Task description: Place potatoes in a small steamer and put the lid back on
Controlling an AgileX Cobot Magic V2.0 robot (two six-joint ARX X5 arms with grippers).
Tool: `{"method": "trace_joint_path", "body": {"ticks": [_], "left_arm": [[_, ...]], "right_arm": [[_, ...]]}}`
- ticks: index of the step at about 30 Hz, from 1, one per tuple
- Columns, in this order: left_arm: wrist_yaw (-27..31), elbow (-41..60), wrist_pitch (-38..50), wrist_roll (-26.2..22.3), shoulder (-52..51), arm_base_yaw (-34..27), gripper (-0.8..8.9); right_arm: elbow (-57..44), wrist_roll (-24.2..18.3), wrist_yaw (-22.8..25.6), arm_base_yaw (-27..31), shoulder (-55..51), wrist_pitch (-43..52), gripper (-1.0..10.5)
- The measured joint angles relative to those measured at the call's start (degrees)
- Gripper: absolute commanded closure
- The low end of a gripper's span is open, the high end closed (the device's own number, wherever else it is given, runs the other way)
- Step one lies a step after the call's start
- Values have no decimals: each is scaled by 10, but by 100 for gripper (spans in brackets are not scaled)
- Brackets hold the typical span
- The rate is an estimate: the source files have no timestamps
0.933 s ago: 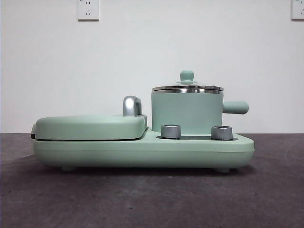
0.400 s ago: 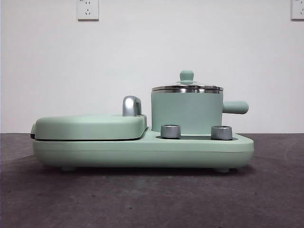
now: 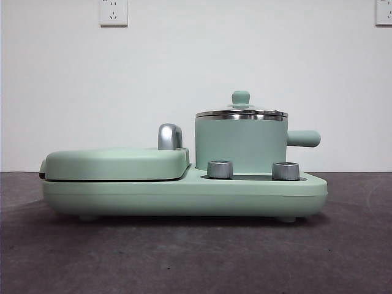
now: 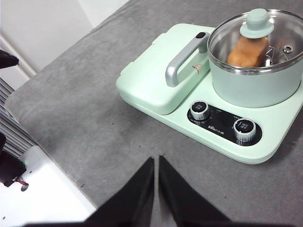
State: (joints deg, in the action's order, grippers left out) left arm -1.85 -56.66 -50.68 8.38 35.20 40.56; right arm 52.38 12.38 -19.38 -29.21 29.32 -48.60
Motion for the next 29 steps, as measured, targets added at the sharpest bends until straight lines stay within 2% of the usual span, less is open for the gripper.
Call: {"method": "trace_joint_path", "body": {"ticks": [5,10,15,23,29], "left_arm": [[0,36,48,0,-31,-74,805],[0,152,141,0,-109,-210,805],[1,273,166,0,-209,-311,805],[19,458,262,-56,-292,-362,805],[19,523,330,-68,-343,-380,805]], "right_arm": [[0,0,0,0,0,0,936],[0,0,0,0,0,0,936],[0,0,0,0,0,0,936],[0,0,0,0,0,0,936],[0,0,0,0,0,0,936]]}}
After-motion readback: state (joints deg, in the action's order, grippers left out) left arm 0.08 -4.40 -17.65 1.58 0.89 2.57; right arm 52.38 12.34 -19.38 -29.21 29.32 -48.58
